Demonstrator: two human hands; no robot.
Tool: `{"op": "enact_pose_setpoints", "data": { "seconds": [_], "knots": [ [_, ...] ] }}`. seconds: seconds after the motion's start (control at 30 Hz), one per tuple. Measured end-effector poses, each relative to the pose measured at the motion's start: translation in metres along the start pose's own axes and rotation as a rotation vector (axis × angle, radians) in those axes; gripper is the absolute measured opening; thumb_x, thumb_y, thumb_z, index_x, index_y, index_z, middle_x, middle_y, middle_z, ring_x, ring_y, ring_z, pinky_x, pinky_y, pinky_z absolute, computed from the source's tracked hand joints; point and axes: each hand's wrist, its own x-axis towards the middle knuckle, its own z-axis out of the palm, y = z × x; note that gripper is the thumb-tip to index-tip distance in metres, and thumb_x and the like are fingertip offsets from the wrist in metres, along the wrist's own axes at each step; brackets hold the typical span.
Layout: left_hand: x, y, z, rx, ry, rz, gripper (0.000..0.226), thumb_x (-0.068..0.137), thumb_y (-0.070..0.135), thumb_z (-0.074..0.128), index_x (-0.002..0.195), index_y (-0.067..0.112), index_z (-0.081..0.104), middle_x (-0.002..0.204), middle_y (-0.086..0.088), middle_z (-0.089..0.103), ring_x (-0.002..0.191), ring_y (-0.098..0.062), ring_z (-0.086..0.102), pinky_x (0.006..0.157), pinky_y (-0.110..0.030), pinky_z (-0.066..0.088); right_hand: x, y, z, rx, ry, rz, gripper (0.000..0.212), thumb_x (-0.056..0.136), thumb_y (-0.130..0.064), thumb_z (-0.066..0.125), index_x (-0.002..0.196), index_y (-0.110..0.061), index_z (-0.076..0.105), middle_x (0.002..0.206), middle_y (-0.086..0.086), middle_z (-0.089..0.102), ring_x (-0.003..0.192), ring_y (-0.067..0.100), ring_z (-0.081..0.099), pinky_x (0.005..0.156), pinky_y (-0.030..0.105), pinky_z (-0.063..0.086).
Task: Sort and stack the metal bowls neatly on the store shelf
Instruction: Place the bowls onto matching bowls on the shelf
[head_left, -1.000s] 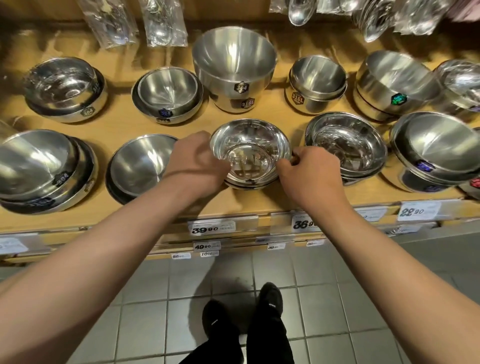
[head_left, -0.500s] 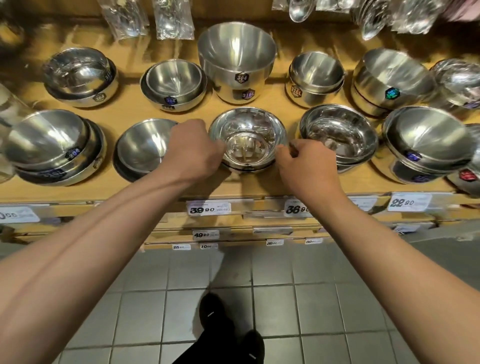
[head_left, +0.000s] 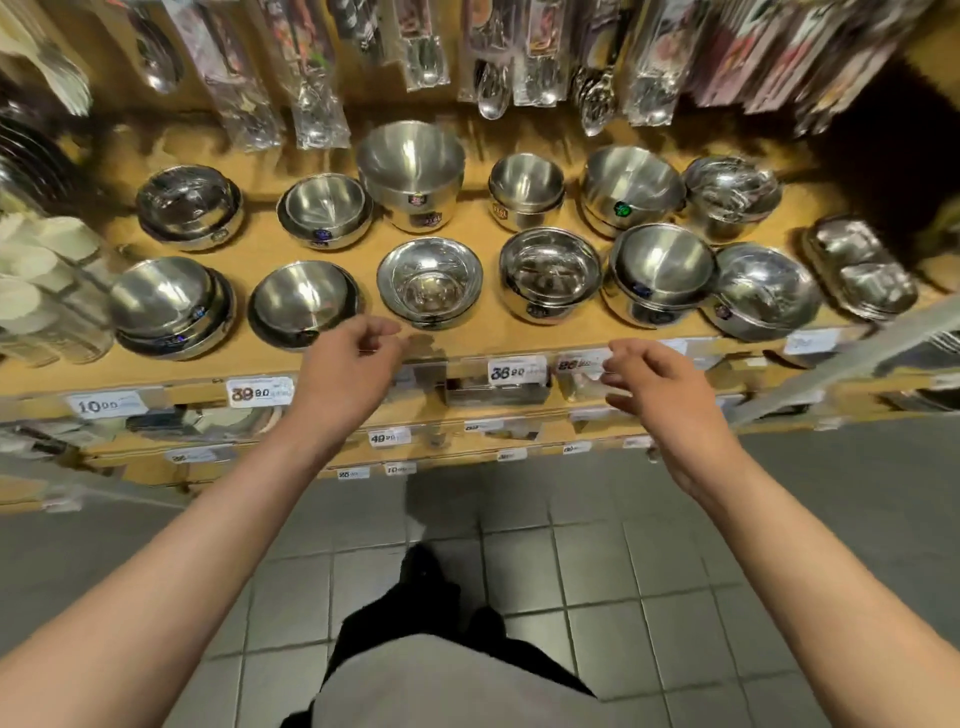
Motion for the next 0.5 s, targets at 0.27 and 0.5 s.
{"op": "enact_pose_setpoints", "data": {
  "seconds": [0.27,0.5],
  "knots": [
    [0.01,0.003,0.026,-0.076,-0.13,-0.005,0.01,0.097,0.021,0.06,0.099,0.029,0.065,0.091,0.006,0.07,0.084,-0.014,0.068,0.086,-0.038,0.061,0.0,0.011,-0.02,0.14,0.063,0.076,0.022,0.102,-0.023,0.06,0.121,-0.015,0.07,0.101,-0.008,0.072,0.096,0.006,0.071,0.072,0.019,0.052],
    [0.063,0.034,0.055,-0.061,-0.211,-0.004,0.014,0.096,0.026,0.058,0.105,0.03,0.068,0.089,0.01,0.068,0.059,0.0,0.061,0.054,-0.016,0.049,0.043,-0.012,-0.022,0.19,0.139,0.066,0.013,0.102,-0.02,0.06,0.111,-0.024,0.068,0.102,-0.001,0.07,0.095,0.013,0.069,0.076,0.024,0.053]
  ]
}}
